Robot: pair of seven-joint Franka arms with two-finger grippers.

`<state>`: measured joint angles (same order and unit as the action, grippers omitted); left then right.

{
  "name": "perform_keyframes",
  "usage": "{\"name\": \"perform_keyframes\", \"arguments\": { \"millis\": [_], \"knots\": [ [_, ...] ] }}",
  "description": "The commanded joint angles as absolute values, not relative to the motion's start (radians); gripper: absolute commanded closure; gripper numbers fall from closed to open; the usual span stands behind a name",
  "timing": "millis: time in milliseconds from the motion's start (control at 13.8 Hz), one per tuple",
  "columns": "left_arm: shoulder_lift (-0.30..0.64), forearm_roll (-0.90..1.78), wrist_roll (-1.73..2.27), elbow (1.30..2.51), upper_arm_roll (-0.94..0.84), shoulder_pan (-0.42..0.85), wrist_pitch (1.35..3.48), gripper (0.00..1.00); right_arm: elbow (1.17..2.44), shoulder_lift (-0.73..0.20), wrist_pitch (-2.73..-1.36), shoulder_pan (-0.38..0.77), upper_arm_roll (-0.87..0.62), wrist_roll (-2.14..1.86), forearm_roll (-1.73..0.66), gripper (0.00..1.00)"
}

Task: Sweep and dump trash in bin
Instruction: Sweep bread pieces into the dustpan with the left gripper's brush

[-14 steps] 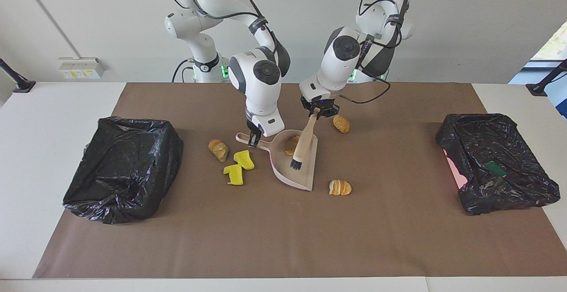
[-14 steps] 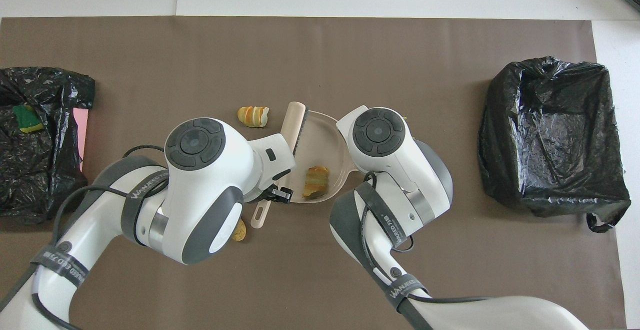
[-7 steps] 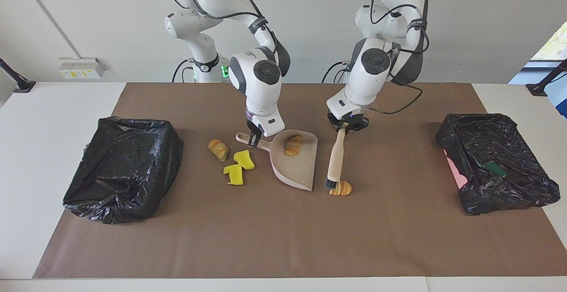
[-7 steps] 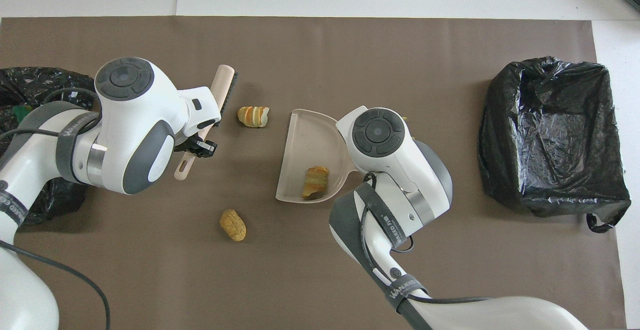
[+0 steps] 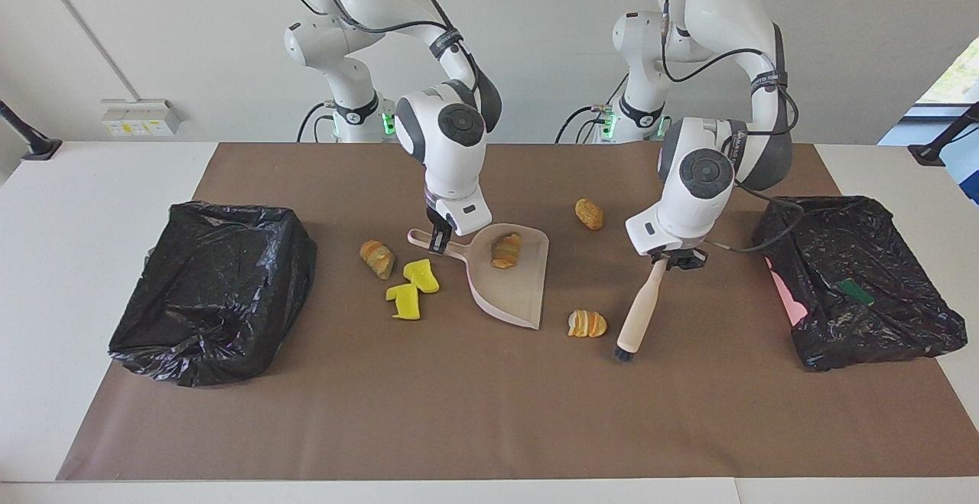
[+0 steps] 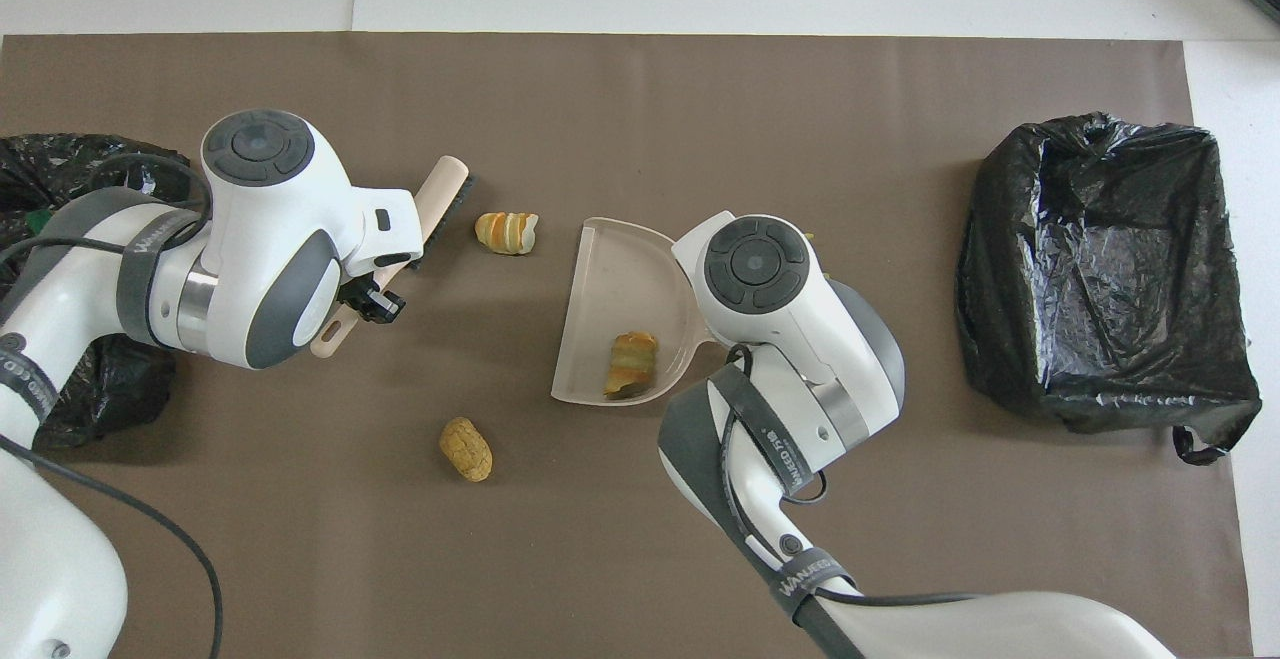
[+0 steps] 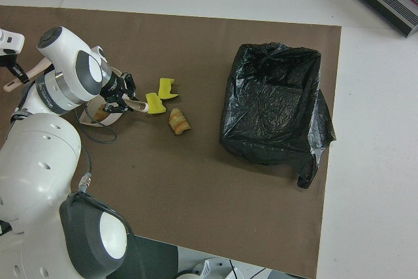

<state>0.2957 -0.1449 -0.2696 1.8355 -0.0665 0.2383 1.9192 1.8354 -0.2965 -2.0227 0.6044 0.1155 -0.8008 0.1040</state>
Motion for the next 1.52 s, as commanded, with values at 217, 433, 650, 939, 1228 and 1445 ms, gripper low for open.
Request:
{"name": "perform_keyframes", "arguments": {
  "millis": [217, 433, 650, 939, 1228, 1445],
  "knots": [
    [0.215, -0.094, -0.374, 1.954, -0.069, 0.368, 1.902, 1.0, 1.839, -0.301, -2.043, 0.604, 0.112, -0.805, 0.126, 1.0],
    [0.203, -0.003, -0.345, 1.947, -0.067, 0.435, 1.85, 1.0, 1.839, -0.301, -2.042, 0.604, 0.11, -0.805, 0.126, 1.0],
    [0.16, 0.082, -0.281, 1.945, -0.069, 0.443, 1.844, 1.0, 1.839, -0.301, -2.043, 0.604, 0.11, -0.805, 0.126, 1.0],
    [0.117, 0.135, -0.016, 1.948, -0.066, 0.445, 1.792, 1.0, 1.85, -0.293, -2.027, 0.604, 0.11, -0.822, 0.117, 1.0],
    [0.058, 0.121, 0.438, 1.979, -0.064, 0.483, 1.635, 1.0, 1.852, -0.285, -2.016, 0.632, 0.107, -0.851, 0.127, 1.0],
    [0.003, 0.098, 0.673, 2.06, -0.066, 0.52, 1.637, 1.0, 1.861, -0.226, -1.933, 0.62, 0.107, -1.079, 0.127, 1.0]
  ]
}}
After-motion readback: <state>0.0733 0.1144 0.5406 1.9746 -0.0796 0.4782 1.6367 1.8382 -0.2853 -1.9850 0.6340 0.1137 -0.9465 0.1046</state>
